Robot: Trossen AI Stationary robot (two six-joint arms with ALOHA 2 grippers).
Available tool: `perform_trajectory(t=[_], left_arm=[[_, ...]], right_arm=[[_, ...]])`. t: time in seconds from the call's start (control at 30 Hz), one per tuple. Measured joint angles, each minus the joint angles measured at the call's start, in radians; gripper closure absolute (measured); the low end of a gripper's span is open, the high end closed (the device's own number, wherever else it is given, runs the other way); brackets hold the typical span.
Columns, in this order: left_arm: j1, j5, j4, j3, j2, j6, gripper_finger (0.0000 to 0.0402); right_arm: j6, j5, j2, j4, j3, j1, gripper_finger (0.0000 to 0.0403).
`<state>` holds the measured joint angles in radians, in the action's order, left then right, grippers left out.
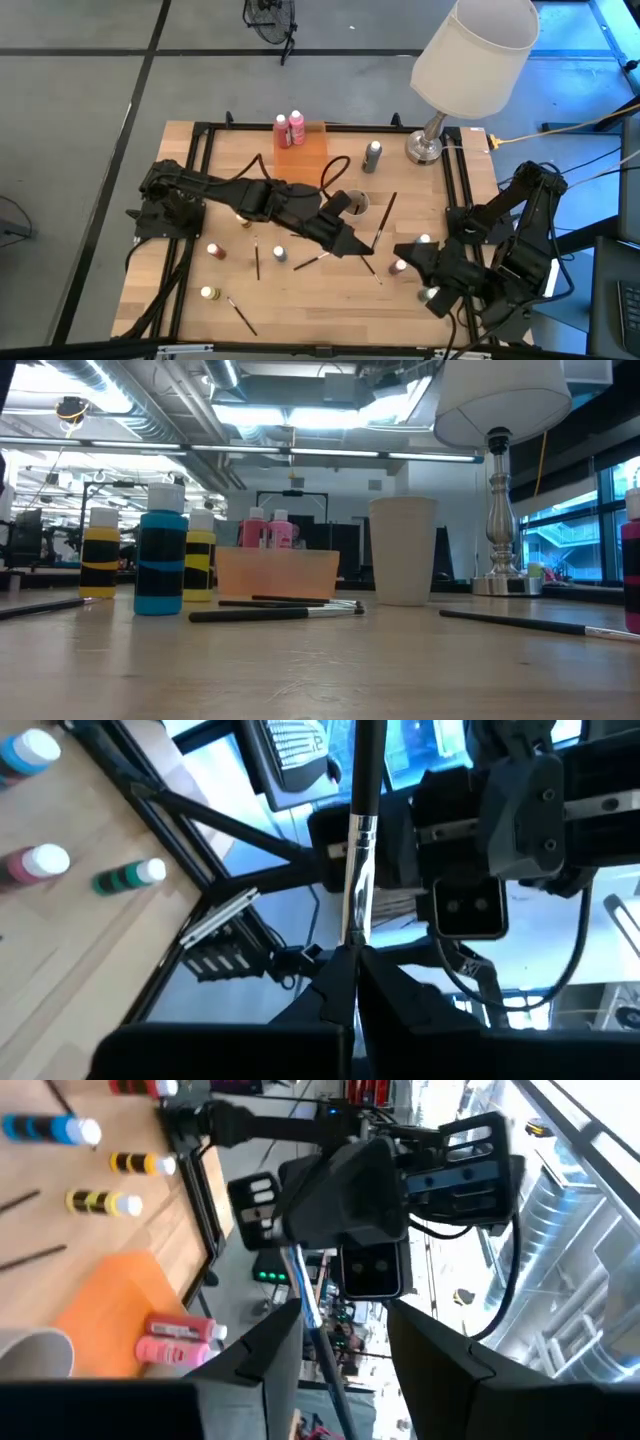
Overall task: Pick & Place Paint Supplies
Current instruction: Put the black paint brush into the light brown cup
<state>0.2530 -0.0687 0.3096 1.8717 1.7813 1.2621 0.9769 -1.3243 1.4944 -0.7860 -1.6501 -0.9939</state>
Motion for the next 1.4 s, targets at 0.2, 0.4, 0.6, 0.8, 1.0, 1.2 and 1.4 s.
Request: perform_trajectory(t=[0.2, 0.4, 0.6, 0.8, 1.0, 1.2, 1.4], left_arm=[[-0.009, 0.003, 0.0, -0.001, 0.0, 0.017, 0.04], [-0.007, 0.004, 0.0, -0.001, 0.0, 0.026, 0.04], [-0.008, 0.006, 0.0, -0.001, 0.0, 0.019, 0.04], [-0.007, 0.006, 0.0, -0.001, 0.0, 0.017, 0.04], [-0.007, 0.007, 0.0, -0.001, 0.0, 0.008, 0.04], [-0.007, 0.012, 0.001, -0.001, 0.0, 0.007, 0.04], [-0.007, 0.014, 0.002, -0.002, 0.0, 0.007, 0.04]], right_arm=[[0.0, -0.003, 0.0, -0.098, 0.0, 0.007, 0.0251], [0.0, -0.002, 0.0, -0.144, 0.0, 0.052, 0.0251], [0.023, 0.05, 0.0, -0.149, 0.0, 0.096, 0.0251], [0.125, 0.095, 0.0, -0.149, 0.0, 0.138, 0.0251], [0.197, 0.095, 0.0, -0.134, 0.0, 0.164, 0.0252], [0.22, 0.13, 0.0, -0.119, 0.0, 0.188, 0.0252], [0.218, 0.142, 0.0, -0.12, 0.0, 0.196, 0.0266]])
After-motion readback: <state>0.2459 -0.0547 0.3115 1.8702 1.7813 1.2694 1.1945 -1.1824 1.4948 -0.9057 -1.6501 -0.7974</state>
